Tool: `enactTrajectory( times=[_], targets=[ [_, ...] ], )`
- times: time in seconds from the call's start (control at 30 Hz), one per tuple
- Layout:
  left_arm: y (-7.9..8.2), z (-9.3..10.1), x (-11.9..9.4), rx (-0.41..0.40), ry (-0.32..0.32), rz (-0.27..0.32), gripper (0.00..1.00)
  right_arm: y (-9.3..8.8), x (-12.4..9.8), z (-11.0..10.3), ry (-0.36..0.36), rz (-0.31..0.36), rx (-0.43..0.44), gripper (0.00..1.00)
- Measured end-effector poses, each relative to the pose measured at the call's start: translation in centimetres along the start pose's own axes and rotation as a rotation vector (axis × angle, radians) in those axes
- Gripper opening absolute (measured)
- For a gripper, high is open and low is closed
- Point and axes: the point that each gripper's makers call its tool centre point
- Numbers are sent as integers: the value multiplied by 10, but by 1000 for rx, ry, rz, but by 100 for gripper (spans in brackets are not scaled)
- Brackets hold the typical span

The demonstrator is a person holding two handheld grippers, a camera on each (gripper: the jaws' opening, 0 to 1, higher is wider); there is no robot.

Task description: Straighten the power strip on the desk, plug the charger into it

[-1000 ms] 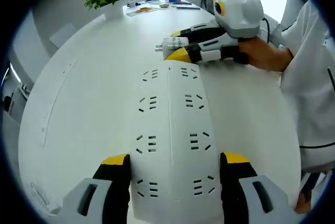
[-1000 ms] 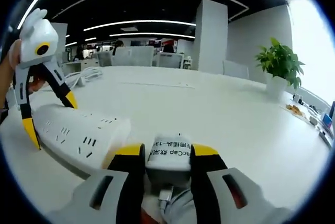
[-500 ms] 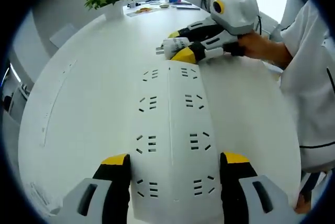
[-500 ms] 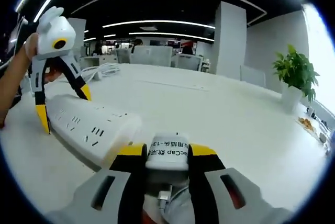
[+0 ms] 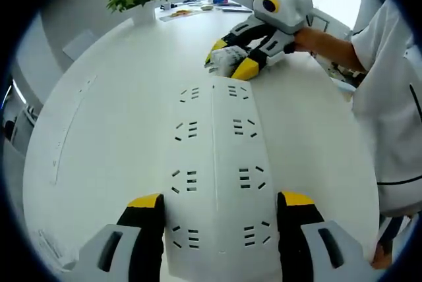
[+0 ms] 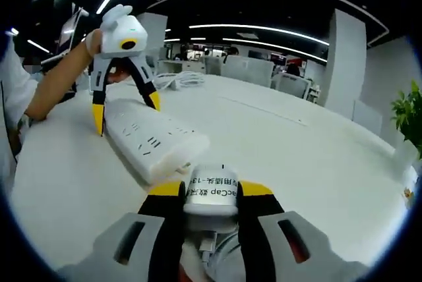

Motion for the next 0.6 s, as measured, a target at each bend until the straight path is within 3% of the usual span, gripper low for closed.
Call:
enactTrajectory(
  times=[0.13, 0.27, 0.37, 0.43, 0.5, 0.6],
  targets=[
    [0, 0, 0, -1, 1, 2, 70, 4, -13, 2, -53, -18, 23, 43],
    [0, 0, 0, 0, 1, 2, 70, 15, -28, 10, -146, 80, 115, 45],
    [-1, 0, 0, 0, 0, 0, 70, 5, -21, 10, -160, 70, 138, 44],
    [-1, 0, 0, -1, 0, 2, 70, -6, -16, 4, -127, 25, 192, 34],
    [-1, 0, 0, -1, 0, 3, 70, -10, -15, 3, -140, -3, 118, 27],
    [-1, 0, 0, 0, 0, 4, 70, -4, -15, 2, -132, 35, 148, 27]
  ],
)
Point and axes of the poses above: the point that each gripper's makers call its tool centre point, and the gripper's own axes: x roughly forward along the fingers, z roughly to its right, y roughly out of its top, and after that the axes turned 8 degrees about x, right-handed
